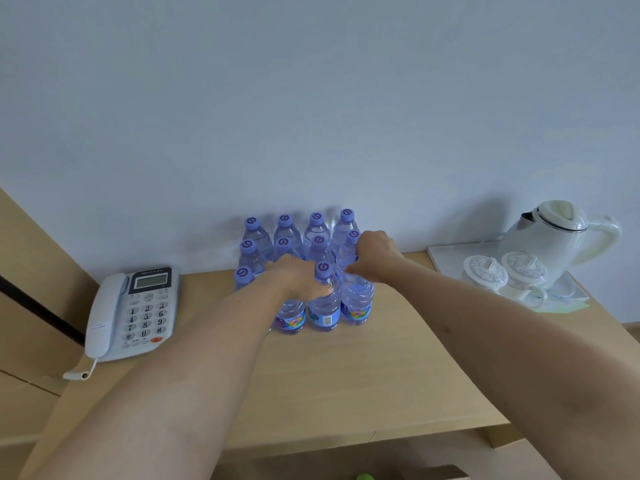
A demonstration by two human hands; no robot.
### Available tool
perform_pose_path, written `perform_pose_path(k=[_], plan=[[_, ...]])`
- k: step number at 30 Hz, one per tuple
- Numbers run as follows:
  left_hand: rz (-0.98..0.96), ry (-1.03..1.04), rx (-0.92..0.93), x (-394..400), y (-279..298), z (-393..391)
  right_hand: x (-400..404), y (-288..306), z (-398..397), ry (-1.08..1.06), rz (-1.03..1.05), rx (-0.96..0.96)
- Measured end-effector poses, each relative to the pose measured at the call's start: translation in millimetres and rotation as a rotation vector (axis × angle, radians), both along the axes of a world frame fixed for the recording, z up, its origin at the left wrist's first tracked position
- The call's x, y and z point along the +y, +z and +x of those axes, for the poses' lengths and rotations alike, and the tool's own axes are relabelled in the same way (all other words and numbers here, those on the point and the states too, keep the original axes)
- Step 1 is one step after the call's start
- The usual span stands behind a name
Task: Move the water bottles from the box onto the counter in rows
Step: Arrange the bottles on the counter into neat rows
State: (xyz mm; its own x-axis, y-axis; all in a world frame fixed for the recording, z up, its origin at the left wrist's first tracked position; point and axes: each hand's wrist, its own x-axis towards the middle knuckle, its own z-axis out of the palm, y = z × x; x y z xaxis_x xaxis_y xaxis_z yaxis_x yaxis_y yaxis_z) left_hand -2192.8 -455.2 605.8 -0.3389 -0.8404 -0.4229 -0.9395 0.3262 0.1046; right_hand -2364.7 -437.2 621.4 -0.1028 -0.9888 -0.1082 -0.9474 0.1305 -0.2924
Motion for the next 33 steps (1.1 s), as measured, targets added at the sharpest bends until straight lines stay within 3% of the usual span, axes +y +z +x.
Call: perform_pose_path(k=[15, 26, 33], plan=[[-0.047, -0.016, -0.017, -1, -6, 3, 5, 6, 0, 0.147, 0.052, 0.029], [-0.136, -0.056, 0.003, -2, -11, 6, 4, -6, 0, 0.043, 0.007, 0.045], [-0.161, -0.029, 0.083, 2, -6, 8, 6, 3, 4, 0.115, 0.05, 0.104]])
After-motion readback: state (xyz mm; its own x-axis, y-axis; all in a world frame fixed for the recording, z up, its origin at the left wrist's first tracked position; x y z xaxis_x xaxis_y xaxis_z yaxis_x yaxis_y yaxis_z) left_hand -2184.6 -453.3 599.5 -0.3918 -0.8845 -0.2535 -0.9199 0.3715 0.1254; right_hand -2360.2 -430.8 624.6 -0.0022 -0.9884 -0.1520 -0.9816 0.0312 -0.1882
